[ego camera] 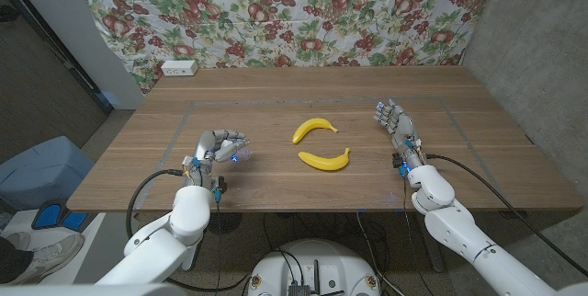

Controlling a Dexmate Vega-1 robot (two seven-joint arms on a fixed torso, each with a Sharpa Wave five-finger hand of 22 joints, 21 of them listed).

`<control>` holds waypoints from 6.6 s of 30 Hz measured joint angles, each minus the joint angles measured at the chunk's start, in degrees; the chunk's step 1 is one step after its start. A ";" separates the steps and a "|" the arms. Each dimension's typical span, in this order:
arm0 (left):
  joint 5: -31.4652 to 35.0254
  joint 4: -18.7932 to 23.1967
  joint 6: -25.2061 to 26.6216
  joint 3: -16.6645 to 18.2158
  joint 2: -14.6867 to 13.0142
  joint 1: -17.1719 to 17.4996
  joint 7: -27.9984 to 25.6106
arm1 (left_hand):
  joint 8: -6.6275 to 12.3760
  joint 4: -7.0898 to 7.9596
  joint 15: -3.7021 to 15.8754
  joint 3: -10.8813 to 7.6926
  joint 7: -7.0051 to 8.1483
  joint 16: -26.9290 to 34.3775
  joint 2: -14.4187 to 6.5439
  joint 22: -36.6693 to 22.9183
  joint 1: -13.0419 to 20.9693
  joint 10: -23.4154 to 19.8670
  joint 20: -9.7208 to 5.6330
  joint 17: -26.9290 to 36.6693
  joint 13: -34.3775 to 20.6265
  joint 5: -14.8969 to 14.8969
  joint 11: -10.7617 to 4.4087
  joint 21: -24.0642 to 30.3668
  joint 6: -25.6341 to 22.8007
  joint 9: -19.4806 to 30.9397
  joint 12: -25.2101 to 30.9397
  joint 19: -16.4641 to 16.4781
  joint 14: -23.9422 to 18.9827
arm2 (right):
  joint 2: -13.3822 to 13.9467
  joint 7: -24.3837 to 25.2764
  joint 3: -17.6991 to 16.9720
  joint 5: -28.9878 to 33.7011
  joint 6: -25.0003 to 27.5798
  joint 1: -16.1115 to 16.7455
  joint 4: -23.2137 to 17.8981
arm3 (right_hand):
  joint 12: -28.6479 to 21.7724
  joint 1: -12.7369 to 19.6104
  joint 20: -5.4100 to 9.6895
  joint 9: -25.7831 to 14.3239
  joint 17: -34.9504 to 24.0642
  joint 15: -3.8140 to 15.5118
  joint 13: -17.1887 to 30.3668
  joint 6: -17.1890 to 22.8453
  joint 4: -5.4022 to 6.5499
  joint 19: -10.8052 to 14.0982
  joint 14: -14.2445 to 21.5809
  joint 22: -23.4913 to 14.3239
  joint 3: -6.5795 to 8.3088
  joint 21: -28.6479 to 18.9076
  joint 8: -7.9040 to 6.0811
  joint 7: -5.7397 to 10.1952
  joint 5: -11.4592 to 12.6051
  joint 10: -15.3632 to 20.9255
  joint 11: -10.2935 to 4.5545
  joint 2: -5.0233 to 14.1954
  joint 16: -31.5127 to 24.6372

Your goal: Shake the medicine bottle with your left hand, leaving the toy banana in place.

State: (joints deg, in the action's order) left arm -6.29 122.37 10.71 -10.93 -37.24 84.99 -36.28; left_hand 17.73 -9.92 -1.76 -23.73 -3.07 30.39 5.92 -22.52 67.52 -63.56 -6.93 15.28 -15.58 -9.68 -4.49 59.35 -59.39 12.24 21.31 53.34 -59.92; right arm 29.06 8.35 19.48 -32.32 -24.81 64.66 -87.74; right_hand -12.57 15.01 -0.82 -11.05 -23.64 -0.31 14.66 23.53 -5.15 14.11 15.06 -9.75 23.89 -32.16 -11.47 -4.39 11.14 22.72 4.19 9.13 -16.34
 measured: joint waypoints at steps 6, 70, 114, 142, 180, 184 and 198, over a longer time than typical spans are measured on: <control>-1.29 -1.06 -1.59 0.63 0.92 -0.42 0.59 | 0.00 0.00 0.00 0.00 0.00 0.00 0.00 -0.23 0.00 -0.30 0.09 0.00 0.02 0.00 0.30 0.44 0.00 0.00 -0.34 -0.09 0.00 | 0.12 0.42 0.25 0.95 0.61 -0.30 -0.10 | 0.00 0.00 0.22 0.00 0.00 0.00 0.00 0.00 0.00 0.22 0.00 0.00 0.00 0.00 0.00 0.00 0.00 0.00 0.00 0.00 0.00; -2.36 -0.94 -12.16 7.32 5.33 0.94 -1.71 | -1.85 0.18 -0.38 1.13 -0.30 0.60 -0.20 -0.22 1.11 -0.62 1.41 0.00 -0.54 0.00 0.01 5.10 -0.92 0.01 -0.98 -1.44 -0.37 | 2.22 1.18 1.24 4.13 2.42 -1.02 -2.44 | 0.00 0.00 0.30 0.00 0.25 0.00 0.01 0.00 -0.47 0.71 0.00 0.00 0.00 1.33 0.00 0.00 0.00 0.00 0.00 0.00 0.00; -10.41 1.25 8.18 4.96 -5.59 -7.08 13.92 | -3.34 0.32 -0.58 1.27 0.32 -0.31 -0.23 0.62 1.13 -0.94 1.99 0.00 -0.54 0.00 -0.12 8.35 -1.53 0.16 -2.06 -3.73 -0.57 | 2.43 2.13 0.99 4.63 2.95 -1.01 -2.97 | 0.00 0.00 0.10 0.00 0.52 0.00 -0.31 0.00 -0.64 1.33 0.00 0.01 0.17 2.30 0.00 0.00 0.00 0.00 0.00 0.00 0.00; -0.07 -0.56 -0.59 2.75 -4.13 -6.06 0.50 | -3.78 0.42 -0.56 1.38 0.33 -1.17 -0.87 1.41 1.77 -0.92 2.31 0.00 -0.92 0.00 -0.10 10.02 -1.52 0.15 -2.06 -4.65 -0.55 | 1.88 2.23 1.58 4.84 3.76 -2.41 -2.11 | 0.00 0.00 0.42 0.00 0.52 0.00 -0.30 0.00 -0.70 1.65 0.00 0.01 0.23 2.93 0.00 0.00 0.00 0.00 0.00 0.00 0.00; 15.90 -2.14 1.07 1.22 1.97 -6.47 -2.38 | -4.22 0.58 -0.58 1.54 0.33 -2.07 -0.87 2.94 1.77 -1.14 2.00 0.00 -1.22 0.00 -0.32 12.33 -1.52 0.42 -2.91 -7.25 -0.57 | 1.62 2.68 2.01 5.04 4.81 -3.70 -1.54 | 0.00 0.00 0.41 0.00 0.79 0.00 -0.29 0.00 -0.70 1.64 0.00 0.00 0.23 3.59 0.00 0.00 0.00 0.00 0.00 0.00 0.00; 14.08 -1.22 2.52 0.99 -0.46 -8.16 1.09 | -4.22 0.58 -0.69 1.54 0.33 -2.23 -0.87 3.01 1.77 -1.14 1.97 0.00 -1.33 0.00 -0.32 12.34 -1.52 0.42 -2.91 -7.63 -0.68 | 1.62 2.89 2.01 5.26 4.97 -3.76 -1.54 | 0.00 0.00 0.41 0.00 0.79 0.00 -0.29 0.00 -0.70 1.64 0.00 0.00 0.23 3.59 0.00 0.00 0.00 0.00 0.00 0.00 0.00; 5.90 -0.92 4.62 0.66 -3.78 -10.09 11.46 | -4.66 0.65 -0.69 1.61 0.30 -2.55 -0.87 3.66 1.78 -1.14 2.12 0.01 -1.33 -0.29 -0.31 12.91 -2.16 0.41 -2.91 -8.13 -0.68 | 1.49 2.85 2.06 5.31 4.97 -4.05 -0.91 | 0.00 0.00 -0.01 0.00 0.78 0.00 -0.29 0.00 -0.70 2.05 0.00 0.01 0.23 4.25 0.00 0.00 0.00 0.00 0.00 0.00 0.00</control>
State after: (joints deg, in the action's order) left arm -0.40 121.45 15.33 -10.27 -41.03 74.89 -24.82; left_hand 13.07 -9.27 -2.45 -22.12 -2.77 27.84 5.05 -18.86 69.30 -64.70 -4.81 15.28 -16.91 -9.97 -4.80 72.26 -61.55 12.65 18.40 45.21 -60.60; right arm 30.55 11.20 21.54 -27.02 -19.83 60.61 -88.65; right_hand -12.57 15.01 -0.82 -11.05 -22.86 -0.32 14.37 23.53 -5.85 16.17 15.06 -9.74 24.12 -27.91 -11.48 -4.39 11.14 22.72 4.19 9.13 -16.34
